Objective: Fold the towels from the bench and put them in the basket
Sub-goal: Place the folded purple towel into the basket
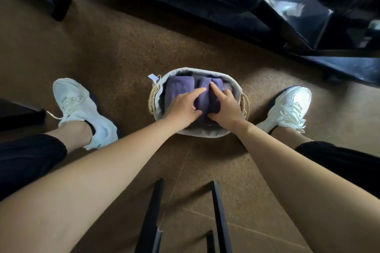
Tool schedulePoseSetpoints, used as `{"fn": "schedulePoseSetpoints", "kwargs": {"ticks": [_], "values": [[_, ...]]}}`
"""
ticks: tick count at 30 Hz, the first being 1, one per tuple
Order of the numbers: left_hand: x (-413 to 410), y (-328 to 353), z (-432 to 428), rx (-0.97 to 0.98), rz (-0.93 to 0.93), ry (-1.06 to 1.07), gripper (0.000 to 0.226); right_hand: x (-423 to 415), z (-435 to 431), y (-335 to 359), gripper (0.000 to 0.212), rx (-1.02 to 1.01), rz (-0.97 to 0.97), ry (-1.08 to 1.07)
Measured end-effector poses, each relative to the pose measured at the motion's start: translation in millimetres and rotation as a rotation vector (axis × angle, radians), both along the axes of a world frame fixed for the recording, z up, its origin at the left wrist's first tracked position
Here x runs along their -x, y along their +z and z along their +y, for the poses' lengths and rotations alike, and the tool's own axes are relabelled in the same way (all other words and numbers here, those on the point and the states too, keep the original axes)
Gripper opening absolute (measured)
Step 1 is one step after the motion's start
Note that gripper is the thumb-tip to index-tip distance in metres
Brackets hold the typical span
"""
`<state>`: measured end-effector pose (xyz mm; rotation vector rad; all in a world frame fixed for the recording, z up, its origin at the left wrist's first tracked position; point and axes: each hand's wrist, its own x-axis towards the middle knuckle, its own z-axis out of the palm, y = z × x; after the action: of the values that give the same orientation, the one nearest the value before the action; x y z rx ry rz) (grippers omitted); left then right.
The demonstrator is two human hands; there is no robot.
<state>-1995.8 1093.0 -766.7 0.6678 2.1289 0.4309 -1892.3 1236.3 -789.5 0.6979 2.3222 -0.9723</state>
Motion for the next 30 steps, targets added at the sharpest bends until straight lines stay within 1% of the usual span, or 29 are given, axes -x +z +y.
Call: {"fn": "schedulePoseSetpoints", "kwargs": {"ticks": [1,3,5,6,8,11,13,15,20,26,30], "values": [[1,0,-7,-0.025,0.07,-0.012,0.061,-1,-1,2,0.103,-0.005,-0.015,0.007],[1,-2,-24,-0.047,0.229,-0.141,0.059,-1,-4,9,0.103,-0.094,-0.035,0.045],[3,-5,-37,0.009,0.342,-0.274,0.071,0,-6,11,0.103,-0.291,-0.006,0.186],[3,-7,-41,0.057,0.341,-0.311,0.079,1,-7,11,0.103,-0.362,0.019,0.27],[0,-12,-45,0.127,0.307,-0.348,0.089,3,-10,11,0.102,-0.409,0.081,0.393],[-1,-15,-47,0.172,0.278,-0.354,0.093,1,-13,9,0.093,-0.456,0.158,0.562],[0,-18,-46,0.191,0.258,-0.352,0.094,-3,-12,6,0.083,-0.454,0.154,0.628],[2,-19,-46,0.207,0.246,-0.374,0.094,-5,-9,1,0.08,-0.444,0.109,0.63],[12,-23,-53,0.213,0.251,-0.43,0.088,-3,1,-14,0.083,-0.482,0.029,0.687],[12,-22,-49,0.233,0.293,-0.471,0.088,10,-9,-21,0.087,-0.529,0.013,0.683],[10,-15,-45,0.234,0.253,-0.461,0.092,13,-15,-16,0.087,-0.523,-0.001,0.66]]}}
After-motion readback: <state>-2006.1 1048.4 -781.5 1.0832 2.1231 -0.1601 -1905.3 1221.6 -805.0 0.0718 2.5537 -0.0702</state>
